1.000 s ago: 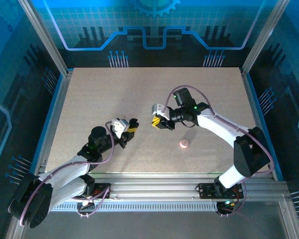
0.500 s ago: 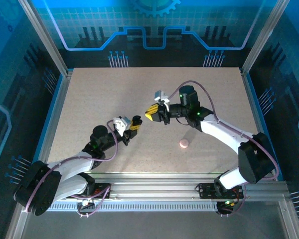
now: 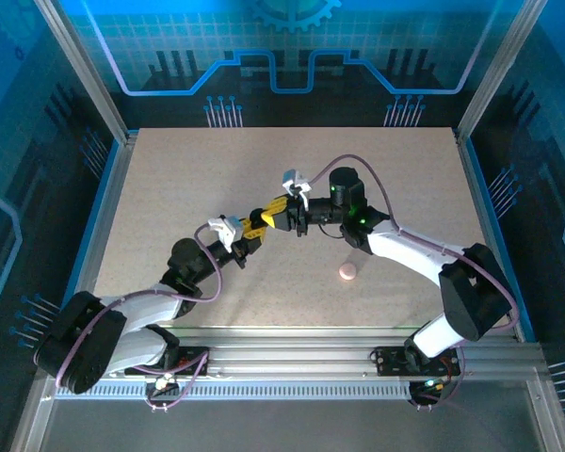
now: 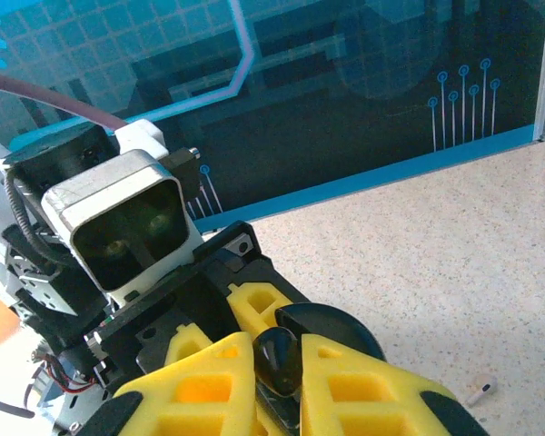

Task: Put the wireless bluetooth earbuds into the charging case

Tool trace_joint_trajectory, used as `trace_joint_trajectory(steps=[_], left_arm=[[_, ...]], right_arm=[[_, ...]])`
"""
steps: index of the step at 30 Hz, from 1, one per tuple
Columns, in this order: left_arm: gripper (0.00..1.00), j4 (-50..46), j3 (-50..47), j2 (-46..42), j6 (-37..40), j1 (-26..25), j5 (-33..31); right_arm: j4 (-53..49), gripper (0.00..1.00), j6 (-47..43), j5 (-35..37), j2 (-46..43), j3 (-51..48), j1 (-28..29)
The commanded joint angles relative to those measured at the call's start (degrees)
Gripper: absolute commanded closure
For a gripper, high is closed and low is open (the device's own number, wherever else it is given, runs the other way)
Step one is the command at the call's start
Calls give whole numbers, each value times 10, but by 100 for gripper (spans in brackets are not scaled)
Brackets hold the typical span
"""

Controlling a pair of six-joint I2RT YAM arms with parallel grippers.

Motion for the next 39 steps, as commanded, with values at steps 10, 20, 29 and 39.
trace_joint_trajectory(steps=[10, 20, 29, 39], left_arm=[[93, 82, 1, 11, -21, -3, 12], [93, 124, -2, 24, -30, -4, 8], [93, 131, -4, 22, -29, -4, 9], [93, 131, -5, 17, -31, -4, 13]], right_arm=[[53, 85, 34, 8, 11, -14, 14], [64, 84, 46, 10, 13, -26, 14], [43, 82, 40, 17, 0, -45, 10], [43, 71, 47, 21, -1, -45, 5]])
